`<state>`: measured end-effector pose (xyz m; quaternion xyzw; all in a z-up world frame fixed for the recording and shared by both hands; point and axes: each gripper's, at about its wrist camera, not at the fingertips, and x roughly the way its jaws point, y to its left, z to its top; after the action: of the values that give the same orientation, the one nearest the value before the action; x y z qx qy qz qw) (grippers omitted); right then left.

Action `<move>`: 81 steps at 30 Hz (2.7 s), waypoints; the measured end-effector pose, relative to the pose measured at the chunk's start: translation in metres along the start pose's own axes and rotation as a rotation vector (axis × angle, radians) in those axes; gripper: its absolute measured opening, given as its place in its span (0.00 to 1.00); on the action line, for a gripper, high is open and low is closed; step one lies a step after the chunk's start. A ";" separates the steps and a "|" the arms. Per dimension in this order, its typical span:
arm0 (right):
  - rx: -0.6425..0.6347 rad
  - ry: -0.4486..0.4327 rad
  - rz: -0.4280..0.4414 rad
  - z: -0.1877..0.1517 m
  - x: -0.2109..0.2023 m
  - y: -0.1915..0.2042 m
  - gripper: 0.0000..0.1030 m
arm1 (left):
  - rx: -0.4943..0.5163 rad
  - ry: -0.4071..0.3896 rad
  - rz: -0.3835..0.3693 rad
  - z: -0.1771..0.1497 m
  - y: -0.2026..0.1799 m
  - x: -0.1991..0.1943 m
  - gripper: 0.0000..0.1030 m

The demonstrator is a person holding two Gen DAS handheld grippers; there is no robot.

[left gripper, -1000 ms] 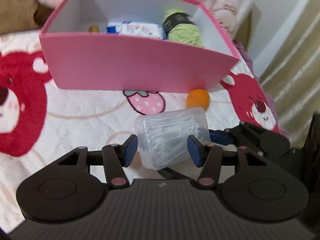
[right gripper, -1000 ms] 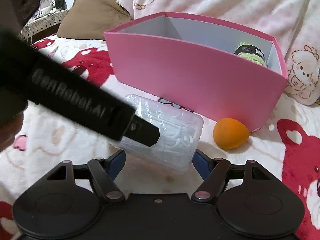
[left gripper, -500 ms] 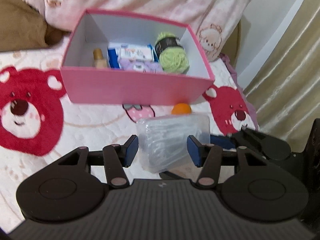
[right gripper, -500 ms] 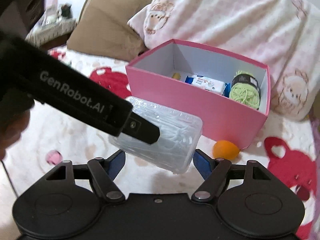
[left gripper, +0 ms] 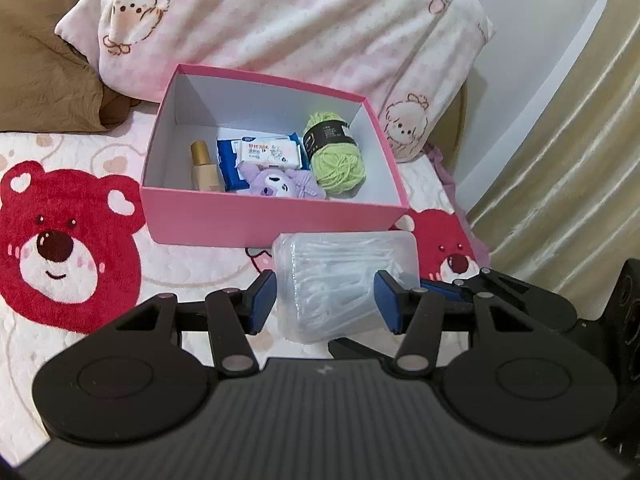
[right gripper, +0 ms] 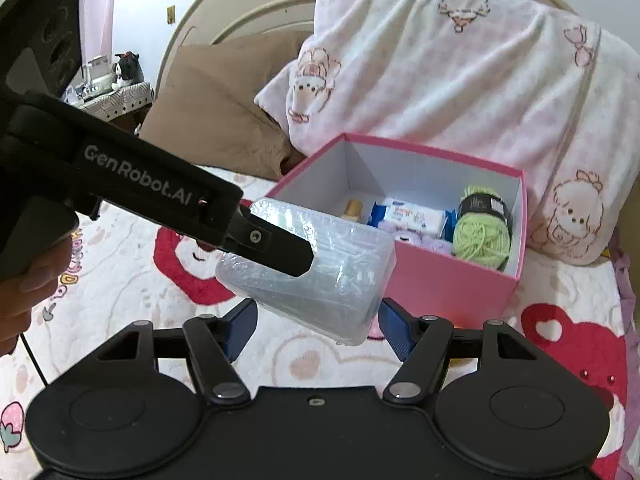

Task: Organize objects
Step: 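Carry the clear box with the left tool into the pink box, then open the left tool to release the clear box and withdraw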

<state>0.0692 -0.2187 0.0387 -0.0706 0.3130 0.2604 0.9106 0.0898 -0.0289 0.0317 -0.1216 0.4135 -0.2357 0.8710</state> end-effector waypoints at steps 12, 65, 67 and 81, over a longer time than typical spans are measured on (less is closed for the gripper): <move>-0.037 -0.037 0.008 0.026 -0.011 0.009 0.68 | 0.081 -0.053 -0.030 0.016 0.004 -0.030 0.51; 0.195 0.285 0.101 0.069 0.192 -0.121 0.57 | -0.155 0.212 0.108 0.114 0.095 0.180 0.49; 0.196 0.282 0.109 0.069 0.187 -0.123 0.57 | -0.139 0.212 0.109 0.112 0.093 0.177 0.50; 0.145 0.209 0.077 0.088 0.092 -0.128 0.58 | -0.100 0.169 0.011 0.125 0.068 0.113 0.54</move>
<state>0.2439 -0.2628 0.0488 -0.0192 0.4268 0.2630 0.8650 0.2702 -0.0266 0.0078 -0.1422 0.4974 -0.2194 0.8272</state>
